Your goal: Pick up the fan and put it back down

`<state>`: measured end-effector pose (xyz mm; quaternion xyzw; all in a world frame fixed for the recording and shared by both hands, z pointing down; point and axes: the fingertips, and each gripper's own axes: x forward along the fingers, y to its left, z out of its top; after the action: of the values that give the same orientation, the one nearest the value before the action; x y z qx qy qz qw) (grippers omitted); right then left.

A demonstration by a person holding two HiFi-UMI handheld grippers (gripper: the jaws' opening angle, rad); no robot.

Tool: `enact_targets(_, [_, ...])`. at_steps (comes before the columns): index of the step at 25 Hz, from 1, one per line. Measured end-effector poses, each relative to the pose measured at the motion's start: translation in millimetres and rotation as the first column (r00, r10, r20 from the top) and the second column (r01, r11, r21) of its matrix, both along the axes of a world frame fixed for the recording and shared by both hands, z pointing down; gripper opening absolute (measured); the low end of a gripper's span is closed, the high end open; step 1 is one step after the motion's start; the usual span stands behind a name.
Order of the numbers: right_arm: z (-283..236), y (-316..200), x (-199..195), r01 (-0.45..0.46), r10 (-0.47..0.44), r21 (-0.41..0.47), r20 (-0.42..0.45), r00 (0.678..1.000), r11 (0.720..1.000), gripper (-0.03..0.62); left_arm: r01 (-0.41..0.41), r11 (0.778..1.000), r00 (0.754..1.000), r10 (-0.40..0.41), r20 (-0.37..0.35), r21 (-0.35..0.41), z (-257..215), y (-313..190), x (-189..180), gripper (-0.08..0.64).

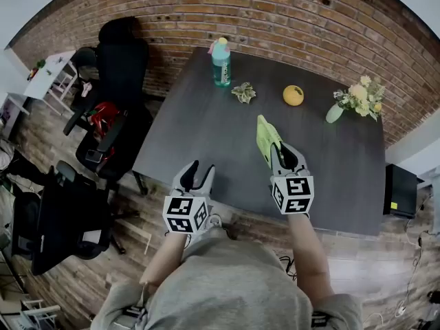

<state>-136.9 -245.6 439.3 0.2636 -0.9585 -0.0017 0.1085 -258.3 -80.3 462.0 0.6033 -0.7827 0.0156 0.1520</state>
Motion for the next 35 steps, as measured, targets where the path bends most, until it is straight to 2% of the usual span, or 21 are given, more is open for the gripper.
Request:
enact_targets(7, [3.9, 16.7, -71.7, 0.07, -0.07, -0.007, 0.003, 0.998, 0.998, 0.046, 0.066, 0.998, 0.998, -0.067, -0.007, -0.008, 5.7, 24.0, -55.9, 0.199])
enact_targets(16, [13.2, 25.7, -147.3, 0.136, -0.136, -0.027, -0.004, 0.991, 0.99, 0.046, 0.117, 0.993, 0.993, -0.117, -0.027, -0.023, 18.0, 39.9, -110.0, 0.199])
enact_targets(35, [32.9, 9.1, -272.5, 0.201, -0.202, -0.053, -0.024, 0.979, 0.978, 0.046, 0.142, 0.988, 0.987, -0.146, -0.066, -0.067, 42.8, 34.8, -183.1, 0.199])
